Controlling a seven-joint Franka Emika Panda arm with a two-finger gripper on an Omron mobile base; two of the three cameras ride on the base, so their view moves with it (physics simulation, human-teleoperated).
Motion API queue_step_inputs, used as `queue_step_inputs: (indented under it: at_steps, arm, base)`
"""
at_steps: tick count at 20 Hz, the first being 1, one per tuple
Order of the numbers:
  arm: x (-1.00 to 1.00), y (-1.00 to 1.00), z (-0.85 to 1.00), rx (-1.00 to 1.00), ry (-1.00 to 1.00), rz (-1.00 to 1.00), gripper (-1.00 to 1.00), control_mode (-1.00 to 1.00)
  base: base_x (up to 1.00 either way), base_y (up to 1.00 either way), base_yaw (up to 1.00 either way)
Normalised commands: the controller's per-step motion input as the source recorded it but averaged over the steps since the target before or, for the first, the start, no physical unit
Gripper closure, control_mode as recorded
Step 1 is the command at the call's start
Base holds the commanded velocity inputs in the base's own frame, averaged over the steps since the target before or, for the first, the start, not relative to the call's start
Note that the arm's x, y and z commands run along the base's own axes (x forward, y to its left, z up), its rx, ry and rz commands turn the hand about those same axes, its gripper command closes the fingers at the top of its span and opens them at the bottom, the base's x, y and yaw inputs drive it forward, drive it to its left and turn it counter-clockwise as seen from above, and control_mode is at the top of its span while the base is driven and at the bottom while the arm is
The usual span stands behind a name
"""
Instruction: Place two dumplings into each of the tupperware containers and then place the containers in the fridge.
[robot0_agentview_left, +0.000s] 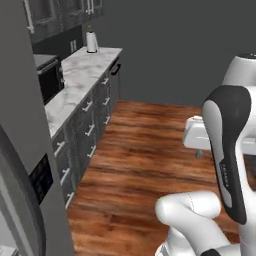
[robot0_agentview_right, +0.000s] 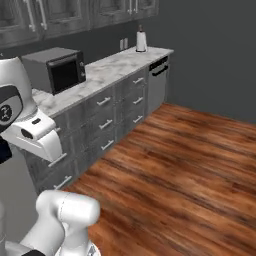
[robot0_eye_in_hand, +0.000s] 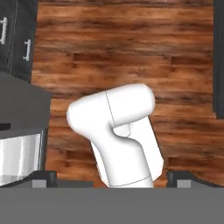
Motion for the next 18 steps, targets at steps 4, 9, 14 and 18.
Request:
queue_step_inputs:
  at_steps: [4,9,14,18]
  arm:
    - [0.00,0.00,0.00,0.00,0.00,0.00,-1.00,1.00]
    - [0.00,0.00,0.00,0.00,0.00,0.00,-1.00,1.00]
    - [0.00,0.00,0.00,0.00,0.00,0.00,-1.00,1.00]
    - [0.00,0.00,0.00,0.00,0.00,0.00,-1.00,1.00]
  base:
    - [0.76,0.00,-0.61]
    - [1.00,-0.08,-0.21]
    - [1.00,-0.27,-0.02]
    - [1.00,0.00,-0.01]
